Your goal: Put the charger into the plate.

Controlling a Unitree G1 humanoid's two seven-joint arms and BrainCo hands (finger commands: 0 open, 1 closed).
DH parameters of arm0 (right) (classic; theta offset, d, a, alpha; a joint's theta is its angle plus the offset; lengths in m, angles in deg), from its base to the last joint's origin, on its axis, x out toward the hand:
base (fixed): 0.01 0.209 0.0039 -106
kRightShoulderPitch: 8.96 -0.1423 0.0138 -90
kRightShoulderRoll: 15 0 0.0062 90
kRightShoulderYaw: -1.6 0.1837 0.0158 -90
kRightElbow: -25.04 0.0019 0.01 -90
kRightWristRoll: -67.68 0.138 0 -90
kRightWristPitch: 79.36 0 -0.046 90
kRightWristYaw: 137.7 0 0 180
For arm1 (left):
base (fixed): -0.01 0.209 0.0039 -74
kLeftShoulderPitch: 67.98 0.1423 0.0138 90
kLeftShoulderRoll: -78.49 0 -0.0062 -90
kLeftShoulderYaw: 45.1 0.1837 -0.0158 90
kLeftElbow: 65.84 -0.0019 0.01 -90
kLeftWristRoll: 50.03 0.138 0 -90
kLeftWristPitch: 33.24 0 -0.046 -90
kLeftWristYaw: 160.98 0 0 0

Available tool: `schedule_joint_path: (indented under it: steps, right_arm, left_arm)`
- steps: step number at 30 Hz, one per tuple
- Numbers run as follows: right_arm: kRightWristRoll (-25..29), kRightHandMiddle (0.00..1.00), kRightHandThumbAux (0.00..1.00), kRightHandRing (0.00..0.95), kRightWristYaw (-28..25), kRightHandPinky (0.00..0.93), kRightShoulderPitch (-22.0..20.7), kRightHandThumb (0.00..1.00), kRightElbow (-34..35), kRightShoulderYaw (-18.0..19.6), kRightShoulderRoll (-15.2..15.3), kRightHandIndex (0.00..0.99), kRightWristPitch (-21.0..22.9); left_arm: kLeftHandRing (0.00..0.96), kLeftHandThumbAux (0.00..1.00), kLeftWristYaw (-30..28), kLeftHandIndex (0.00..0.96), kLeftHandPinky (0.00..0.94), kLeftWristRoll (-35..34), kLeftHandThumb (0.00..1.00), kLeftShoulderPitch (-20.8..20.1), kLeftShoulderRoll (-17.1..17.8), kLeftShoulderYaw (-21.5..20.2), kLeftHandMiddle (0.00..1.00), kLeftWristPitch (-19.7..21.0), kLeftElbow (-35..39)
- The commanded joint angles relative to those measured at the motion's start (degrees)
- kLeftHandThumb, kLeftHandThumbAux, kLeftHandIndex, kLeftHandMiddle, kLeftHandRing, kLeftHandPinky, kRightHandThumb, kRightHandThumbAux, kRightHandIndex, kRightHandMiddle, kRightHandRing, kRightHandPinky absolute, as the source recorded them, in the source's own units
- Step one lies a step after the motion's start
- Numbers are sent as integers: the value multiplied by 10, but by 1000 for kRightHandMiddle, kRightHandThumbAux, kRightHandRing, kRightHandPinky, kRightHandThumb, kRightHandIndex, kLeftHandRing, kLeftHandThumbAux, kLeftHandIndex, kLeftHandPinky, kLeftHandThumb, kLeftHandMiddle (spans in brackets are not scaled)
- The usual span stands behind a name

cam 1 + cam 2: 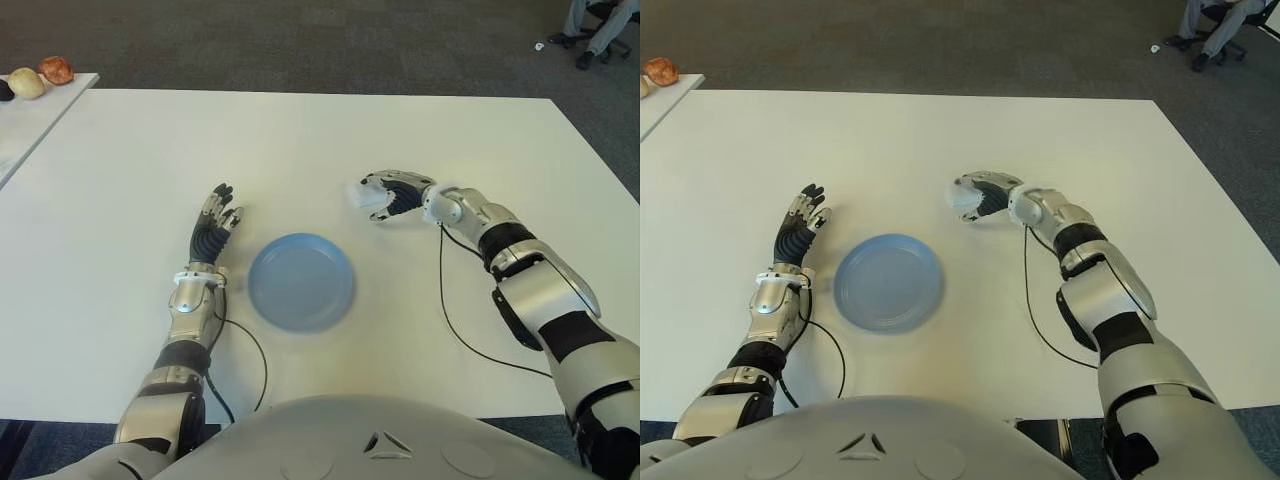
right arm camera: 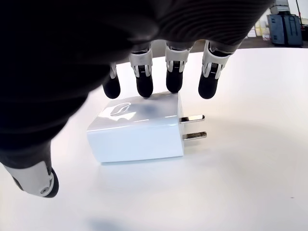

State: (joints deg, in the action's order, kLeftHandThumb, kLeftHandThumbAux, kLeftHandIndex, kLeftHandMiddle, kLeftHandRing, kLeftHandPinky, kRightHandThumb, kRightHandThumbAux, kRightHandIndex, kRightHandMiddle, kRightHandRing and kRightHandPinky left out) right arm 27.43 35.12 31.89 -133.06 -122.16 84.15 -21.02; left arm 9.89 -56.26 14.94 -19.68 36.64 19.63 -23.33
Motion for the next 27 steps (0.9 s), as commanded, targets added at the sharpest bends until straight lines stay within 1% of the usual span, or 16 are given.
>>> schedule_joint_path:
  steps: [1,6,16,22,27]
  right_arm:
    - [6,56,549,64,-50,88,29,0,26,-1,33,0,-23]
    - [19,59,557,67,-81,85,41,0,64,12,52,0,-28]
    - [36,64,579,80,-113,111,74,0,129,31,87,0,-31]
    - [41,79,566,109,-132,141,89,0,167,39,102,0,-26]
    - [44,89,568,118,-140,139,102,0,191,45,110,0,-20]
  left_arm:
    - [81,550,-5,74,69,5,0,48,-15,5,106,38,-44]
    - [82,547,-4,74,64,6,0,45,-14,5,109,41,-50]
    - [88,543,0,80,73,7,0,44,-13,4,115,39,-53]
    - [90,538,0,80,66,7,0,41,-12,3,118,39,-56]
    - [89,536,2,76,67,9,0,40,-11,4,118,37,-58]
